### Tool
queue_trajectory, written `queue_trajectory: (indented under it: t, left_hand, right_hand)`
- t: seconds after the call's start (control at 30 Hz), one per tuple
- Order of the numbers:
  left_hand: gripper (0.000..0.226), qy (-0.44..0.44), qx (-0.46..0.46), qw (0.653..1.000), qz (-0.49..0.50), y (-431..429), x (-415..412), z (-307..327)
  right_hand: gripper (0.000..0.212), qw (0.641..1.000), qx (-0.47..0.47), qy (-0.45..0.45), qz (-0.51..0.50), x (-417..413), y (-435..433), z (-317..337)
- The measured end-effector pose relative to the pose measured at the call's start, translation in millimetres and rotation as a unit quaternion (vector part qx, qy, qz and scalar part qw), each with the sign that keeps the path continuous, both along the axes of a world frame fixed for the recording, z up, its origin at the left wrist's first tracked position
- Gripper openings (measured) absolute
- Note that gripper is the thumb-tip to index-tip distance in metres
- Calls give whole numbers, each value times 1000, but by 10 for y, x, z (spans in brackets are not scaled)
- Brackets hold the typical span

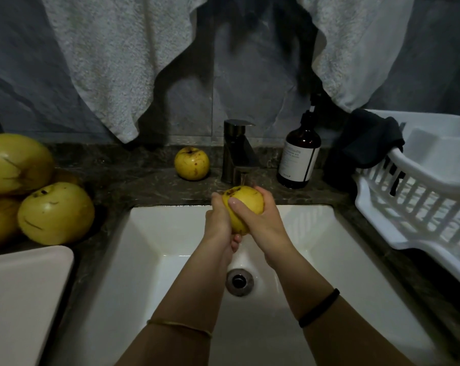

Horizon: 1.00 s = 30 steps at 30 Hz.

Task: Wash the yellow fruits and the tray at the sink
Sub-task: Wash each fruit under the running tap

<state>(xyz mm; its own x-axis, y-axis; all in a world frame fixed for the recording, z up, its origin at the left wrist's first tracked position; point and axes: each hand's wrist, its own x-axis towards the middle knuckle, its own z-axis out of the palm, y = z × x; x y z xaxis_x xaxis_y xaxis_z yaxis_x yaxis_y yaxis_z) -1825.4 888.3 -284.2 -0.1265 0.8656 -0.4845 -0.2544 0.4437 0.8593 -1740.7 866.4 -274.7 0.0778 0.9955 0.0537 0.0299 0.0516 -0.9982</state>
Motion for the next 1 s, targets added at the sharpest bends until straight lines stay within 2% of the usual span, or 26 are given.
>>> queue_trajectory:
  t: [0.13, 0.27, 0.4, 0.5, 0.53, 0.6, 0.7, 0.8, 0.9, 1.0]
  left_hand:
    - [77, 21, 20, 1000, 7, 8, -3, -28]
    - [72, 37, 55, 997, 35, 47, 7, -118]
    - [75, 54, 59, 995, 62, 74, 1, -138]
    - [66, 88, 74, 990, 80, 66, -13, -142]
    - [61, 95, 85, 989, 77, 66, -12, -139]
    - [58, 88, 83, 990, 69, 60, -4, -119]
    - [50, 71, 85, 990, 86, 66, 8, -80]
    - [49, 107, 122, 980, 116, 58, -15, -55]
    - [55, 125, 173, 972, 101, 19, -33, -8]
    - [54, 105, 217, 967, 87, -6, -65, 47]
  right_hand:
    - [76, 1000, -3, -22, 5, 7, -8, 0]
    - [82, 999, -13, 0, 29, 13, -4, -27]
    - [72, 999, -38, 19, 6, 11, 46, -26]
    - [68, 978, -127, 166, -23, 8, 100, -21]
    - [72, 964, -153, 217, -23, 16, 113, -38]
    - [82, 947, -187, 261, -21, 60, 114, -58]
    - [84, 923, -211, 321, -33, 117, 106, -75]
    - [85, 880, -232, 414, -33, 147, 89, -40]
    - [81, 843, -229, 486, -30, 149, 46, 15]
    - [82, 814, -210, 541, 0, 165, 10, 58]
